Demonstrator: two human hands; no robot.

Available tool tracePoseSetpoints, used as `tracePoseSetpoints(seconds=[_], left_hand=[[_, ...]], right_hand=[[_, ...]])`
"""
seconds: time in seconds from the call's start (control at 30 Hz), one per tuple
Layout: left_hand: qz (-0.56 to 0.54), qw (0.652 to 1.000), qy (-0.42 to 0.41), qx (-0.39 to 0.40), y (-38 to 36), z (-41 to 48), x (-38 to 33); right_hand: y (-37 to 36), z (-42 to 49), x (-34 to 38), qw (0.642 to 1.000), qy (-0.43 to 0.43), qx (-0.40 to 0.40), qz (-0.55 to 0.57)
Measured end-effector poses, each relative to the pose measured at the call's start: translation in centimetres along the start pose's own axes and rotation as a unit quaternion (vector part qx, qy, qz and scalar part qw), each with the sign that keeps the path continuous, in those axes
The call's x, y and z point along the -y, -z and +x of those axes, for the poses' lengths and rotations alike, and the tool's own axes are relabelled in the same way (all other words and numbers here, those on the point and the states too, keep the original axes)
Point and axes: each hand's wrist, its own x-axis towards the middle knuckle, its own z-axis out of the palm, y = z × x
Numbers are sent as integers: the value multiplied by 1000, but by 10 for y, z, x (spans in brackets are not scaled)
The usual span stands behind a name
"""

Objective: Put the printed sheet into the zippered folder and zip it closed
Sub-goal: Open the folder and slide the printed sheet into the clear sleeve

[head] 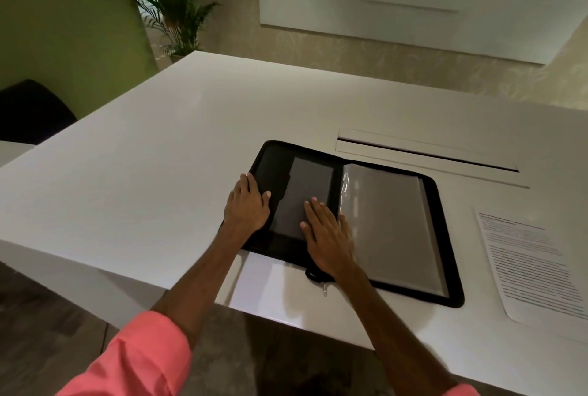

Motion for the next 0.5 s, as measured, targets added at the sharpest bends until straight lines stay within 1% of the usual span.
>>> tracePoseSetpoints(seconds=[0.27,0.4,0.5], left_hand=[[-5,1000,-10,-9,-25,-13,11],[-15,1000,-1,-9,-24,-9,11],[-13,999,-20,-39,-28,-6,-5]], right_hand=[[0,-2,1,999,-3,15,-41],[3,0,2,999,4,24,-35],[11,-6,-8,1000,2,7,-18]])
